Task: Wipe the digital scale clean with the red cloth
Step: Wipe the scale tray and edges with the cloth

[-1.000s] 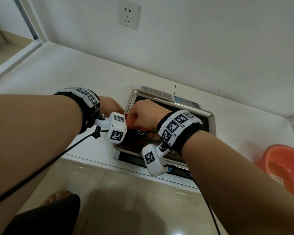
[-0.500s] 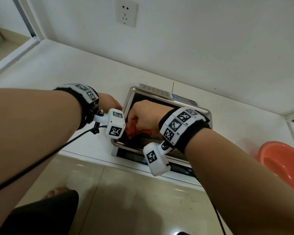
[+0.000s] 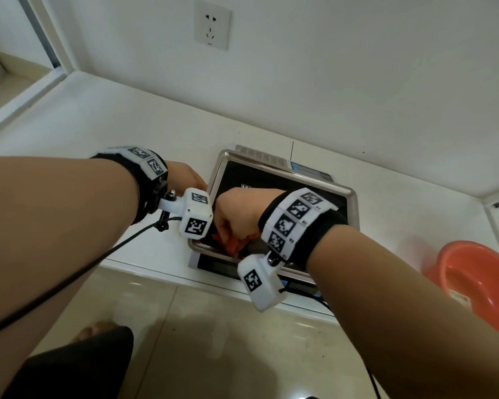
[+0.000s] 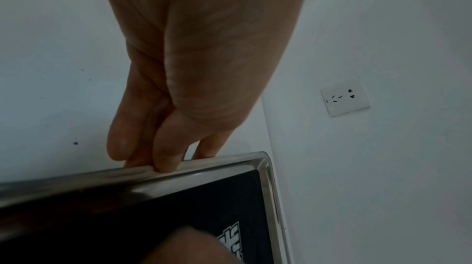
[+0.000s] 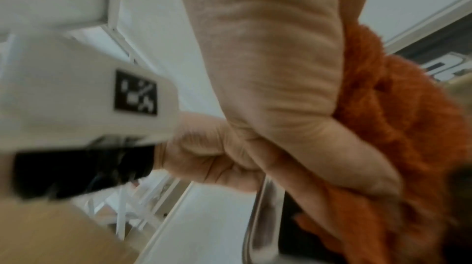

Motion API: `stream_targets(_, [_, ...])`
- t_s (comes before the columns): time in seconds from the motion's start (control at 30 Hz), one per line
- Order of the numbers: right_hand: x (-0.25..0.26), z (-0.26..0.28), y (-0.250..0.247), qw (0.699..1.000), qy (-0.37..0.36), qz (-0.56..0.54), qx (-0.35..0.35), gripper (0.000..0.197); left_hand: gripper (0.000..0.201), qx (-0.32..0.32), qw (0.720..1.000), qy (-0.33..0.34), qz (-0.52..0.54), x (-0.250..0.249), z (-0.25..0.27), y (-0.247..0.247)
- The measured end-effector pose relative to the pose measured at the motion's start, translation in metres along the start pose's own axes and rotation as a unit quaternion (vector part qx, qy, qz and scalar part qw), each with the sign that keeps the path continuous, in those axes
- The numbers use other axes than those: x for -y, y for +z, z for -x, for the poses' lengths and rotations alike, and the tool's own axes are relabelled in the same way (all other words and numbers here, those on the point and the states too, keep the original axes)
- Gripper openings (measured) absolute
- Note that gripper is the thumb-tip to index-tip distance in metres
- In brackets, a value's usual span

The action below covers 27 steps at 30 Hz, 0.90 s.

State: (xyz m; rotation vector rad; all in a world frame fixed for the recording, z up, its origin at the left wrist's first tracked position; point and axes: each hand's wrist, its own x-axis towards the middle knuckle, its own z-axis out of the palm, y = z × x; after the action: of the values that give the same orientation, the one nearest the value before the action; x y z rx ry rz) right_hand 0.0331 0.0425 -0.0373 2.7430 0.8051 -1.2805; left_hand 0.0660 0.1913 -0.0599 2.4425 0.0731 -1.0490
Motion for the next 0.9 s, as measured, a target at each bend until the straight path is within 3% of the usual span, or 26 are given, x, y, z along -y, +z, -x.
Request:
stream_targets(0.13, [-0.044, 0.015, -0.017, 0.991, 0.027, -0.102, -0.083, 0.015, 0.046, -0.011, 0.999, -0.006, 0.031, -0.005, -0.002, -0.002])
stream_targets(0.27, [-0.06, 0.011, -0.026, 0.959, 0.054, -0.188, -0.207, 0.024, 0.073, -0.012, 0.998, -0.014, 0.063, -0.012, -0.005, 0.0])
stream_targets(0.4, [-0.06, -0.006, -0.02, 0.941, 0.063, -0.208, -0.258, 0.029, 0.104, -0.017, 0.997, 0.019, 0.07, -0.015, -0.005, 0.007])
stream_targets(0.57, [-0.055, -0.012, -0.008, 0.964, 0.055, -0.109, -0.236, 0.02, 0.107, -0.039, 0.998, 0.046, 0.033, -0.023, -0.005, 0.014])
stream_targets(0.73, [-0.064, 0.005, -0.012, 0.984, 0.077, -0.117, -0.11, 0.021, 0.102, -0.054, 0.998, 0.036, -0.003, -0.026, -0.007, 0.012])
stream_targets(0.9, [-0.09, 0.02, -0.029, 0.946, 0.112, -0.22, -0.212, 0.017, 0.086, -0.152, 0.98, 0.059, -0.116, -0.038, -0.011, 0.002])
